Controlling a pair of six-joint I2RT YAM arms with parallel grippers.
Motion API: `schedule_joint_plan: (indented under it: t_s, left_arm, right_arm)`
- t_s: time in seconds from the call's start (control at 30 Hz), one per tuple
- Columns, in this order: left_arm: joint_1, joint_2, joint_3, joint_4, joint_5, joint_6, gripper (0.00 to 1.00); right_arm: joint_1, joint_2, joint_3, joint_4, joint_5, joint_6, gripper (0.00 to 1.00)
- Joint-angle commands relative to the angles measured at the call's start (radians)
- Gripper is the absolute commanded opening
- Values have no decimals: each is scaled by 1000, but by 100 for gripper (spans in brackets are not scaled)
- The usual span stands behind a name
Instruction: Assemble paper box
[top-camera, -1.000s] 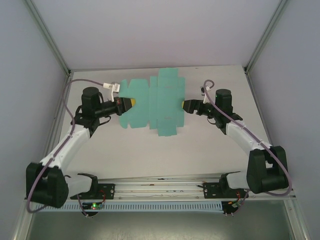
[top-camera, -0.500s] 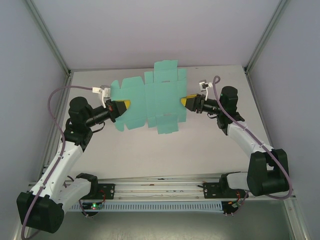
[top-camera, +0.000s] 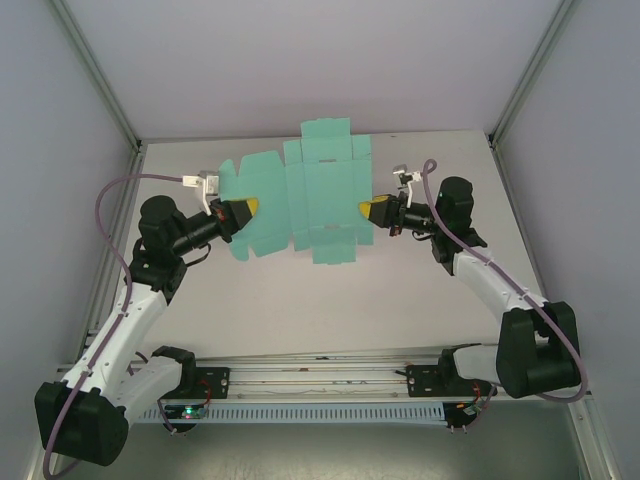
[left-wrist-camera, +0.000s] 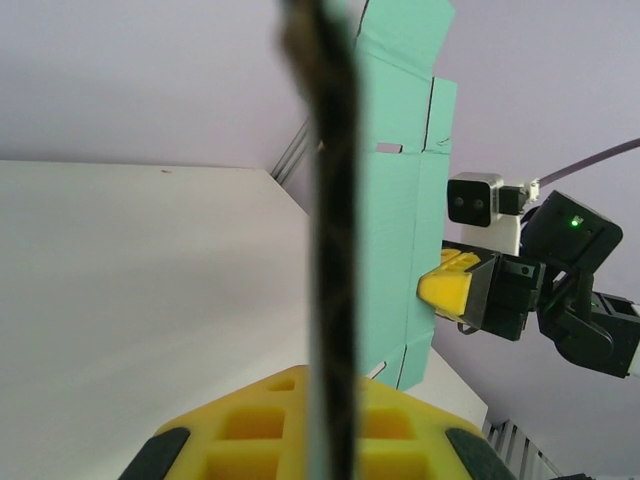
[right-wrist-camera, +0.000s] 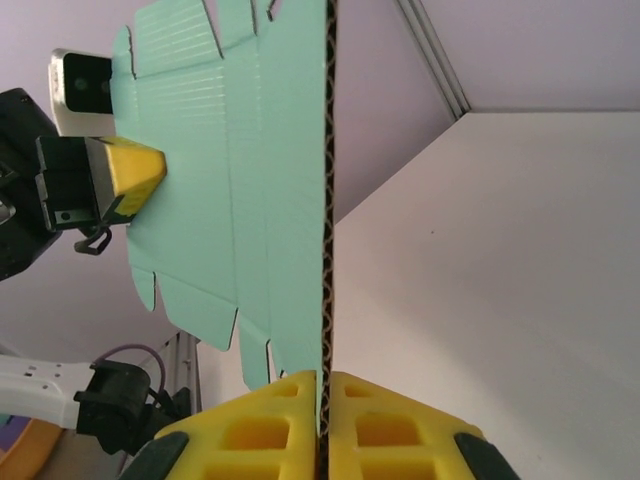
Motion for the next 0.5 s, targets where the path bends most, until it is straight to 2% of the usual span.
schedule_joint_plan:
  t_s: [0.0,0.1,0.13,0.17,0.2,0.27,0.37,0.4,0.47]
  left_arm:
    - [-9,-6,-5,83,-9,-19,0]
    - [-9,-8,-6,28,-37,6,0]
    - [-9,-12,-4,-8,-62,19,14]
    - [-9,-16,-2,-58,-104,32,51]
    - [-9,-24,1,-122,-167,43,97]
    - [-9,-46,2,-248,-338,57,100]
    - [-8,-54,19,-450,-678,26,100]
    - [-8,-46,27,-506,-766,14,100]
    - [-8,-17,48,-596,-871,0,100]
  right_arm:
    - [24,-26,2,-9,-13,-74,0]
    - [34,-47,25,-124,110,-148,0]
    - [40,-54,41,-206,177,-195,0]
    - [47,-61,73,-314,257,-259,0]
    - [65,-63,100,-421,348,-330,0]
    - [103,-51,141,-571,486,-455,0]
    - [144,15,195,-724,601,-560,0]
    - [152,47,209,-754,622,-586,0]
    - [167,119,243,-805,677,-624,0]
